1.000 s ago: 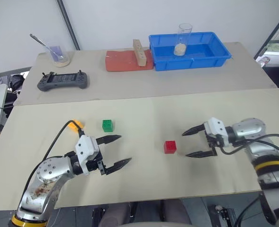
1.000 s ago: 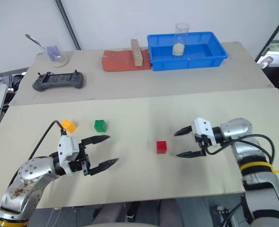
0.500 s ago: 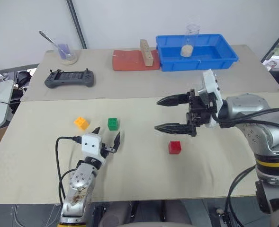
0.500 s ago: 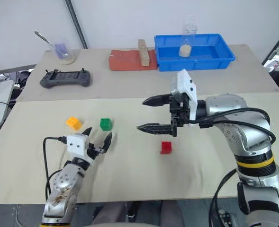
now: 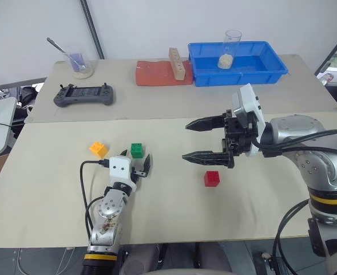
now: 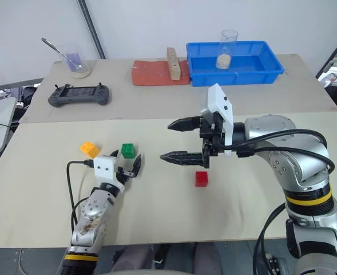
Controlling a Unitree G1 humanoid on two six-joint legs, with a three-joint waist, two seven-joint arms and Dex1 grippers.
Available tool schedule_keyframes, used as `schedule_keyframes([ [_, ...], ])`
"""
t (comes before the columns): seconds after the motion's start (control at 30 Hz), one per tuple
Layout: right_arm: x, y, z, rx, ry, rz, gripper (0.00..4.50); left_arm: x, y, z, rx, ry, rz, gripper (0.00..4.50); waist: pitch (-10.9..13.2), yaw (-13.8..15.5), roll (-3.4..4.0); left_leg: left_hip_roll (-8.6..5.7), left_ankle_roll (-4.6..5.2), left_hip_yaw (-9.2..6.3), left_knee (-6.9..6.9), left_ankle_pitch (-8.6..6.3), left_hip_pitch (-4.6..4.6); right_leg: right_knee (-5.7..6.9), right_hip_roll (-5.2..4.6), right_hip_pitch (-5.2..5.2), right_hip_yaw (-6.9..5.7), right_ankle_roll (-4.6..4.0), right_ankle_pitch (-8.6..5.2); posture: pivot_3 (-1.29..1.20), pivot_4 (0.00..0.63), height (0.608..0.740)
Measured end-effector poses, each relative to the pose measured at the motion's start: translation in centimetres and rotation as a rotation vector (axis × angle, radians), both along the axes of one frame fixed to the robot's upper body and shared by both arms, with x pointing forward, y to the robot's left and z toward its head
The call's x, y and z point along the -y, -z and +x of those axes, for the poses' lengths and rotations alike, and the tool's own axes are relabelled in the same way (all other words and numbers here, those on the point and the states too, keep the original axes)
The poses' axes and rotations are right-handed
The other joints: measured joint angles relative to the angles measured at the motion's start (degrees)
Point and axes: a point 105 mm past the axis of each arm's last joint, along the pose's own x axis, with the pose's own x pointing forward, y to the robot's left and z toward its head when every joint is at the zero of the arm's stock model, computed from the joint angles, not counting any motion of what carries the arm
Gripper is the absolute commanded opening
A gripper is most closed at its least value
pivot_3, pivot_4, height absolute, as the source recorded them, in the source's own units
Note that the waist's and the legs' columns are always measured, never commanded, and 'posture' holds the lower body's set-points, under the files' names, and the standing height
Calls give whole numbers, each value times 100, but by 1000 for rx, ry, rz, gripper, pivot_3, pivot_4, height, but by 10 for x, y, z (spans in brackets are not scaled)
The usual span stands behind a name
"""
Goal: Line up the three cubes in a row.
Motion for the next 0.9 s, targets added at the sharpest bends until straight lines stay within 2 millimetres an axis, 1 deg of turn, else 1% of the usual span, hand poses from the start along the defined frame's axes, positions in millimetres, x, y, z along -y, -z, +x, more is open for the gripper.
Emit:
schedule_keyframes([
  [0.13, 0, -1, 1, 3, 5, 1, 4500, 1, -1, 5, 6, 2, 20, 1284, 0, 1, 0, 0, 0, 1, 0, 0, 0, 0, 0, 0, 1, 0, 0, 0, 150, 740],
  [0.3, 0, -1, 1, 4, 9, 1, 4500, 1, -1, 5, 8, 7, 29, 1266, 0, 0, 0, 0, 0, 1, 0, 0, 1, 0, 0, 0, 1, 0, 1, 0, 150, 740],
  [0.4, 0, -1, 2, 6, 14, 1, 4500, 2, -1, 4, 7, 55, 50, 1266, 0, -5, 0, 1, 0, 1, 0, 0, 0, 1, 1, -2, 1, 0, 1, 0, 150, 740],
  [0.5, 8, 5, 0, 2, 26, -25, 4500, 9, -2, -3, -6, 224, 73, 1266, 0, -5, 0, 0, 2, 2, 0, -1, -3, 1, 0, -7, 0, 0, 1, 0, 150, 740],
  [0.57, 17, 14, -4, 5, 26, -63, 4500, 18, -5, -15, -27, 436, 123, 1266, 1, -4, -1, 1, 2, 2, 0, -2, -9, 1, 1, -16, -1, 0, 1, 0, 150, 740],
  [0.63, 25, 23, -8, 10, 23, -106, 4500, 24, -8, -30, -44, 651, 180, 1266, 1, -41, 0, 1, 2, 3, 0, -1, -12, 3, -1, -36, 0, -1, 1, 0, 150, 740],
  [0.7, 30, 26, -11, 16, 19, -127, 4500, 28, -10, -40, -62, 836, 232, 1266, 0, -89, 0, 2, 1, 8, 0, -1, -17, 5, -3, -55, 0, -5, 4, 0, 150, 740],
  [0.73, 32, 28, -12, 18, 11, -130, 4500, 32, -11, -42, -70, 930, 263, 1266, 0, -96, 0, 2, 0, 9, 0, 0, -16, 6, -4, -54, -1, -5, 4, 0, 150, 740],
  [0.77, 32, 28, -13, 24, 7, -132, 4500, 35, -10, -43, -74, 981, 277, 1266, 0, -111, 0, 3, 0, 9, 0, 0, -16, 4, -3, -55, -1, -7, 6, 0, 150, 740],
  [0.83, 34, 29, -14, 34, 5, -140, 4500, 42, -8, -41, -82, 1070, 290, 1266, 0, -123, 0, 4, 2, 11, 0, 0, -16, 4, -4, -55, -1, -6, 7, 0, 150, 740],
  [0.9, 36, 32, -15, 25, 7, -147, 4500, 51, -7, -38, -71, 1121, 281, 1266, 0, -128, 0, 3, 8, 12, -1, -1, -18, 5, -6, -55, -1, -6, 7, 0, 150, 740],
])
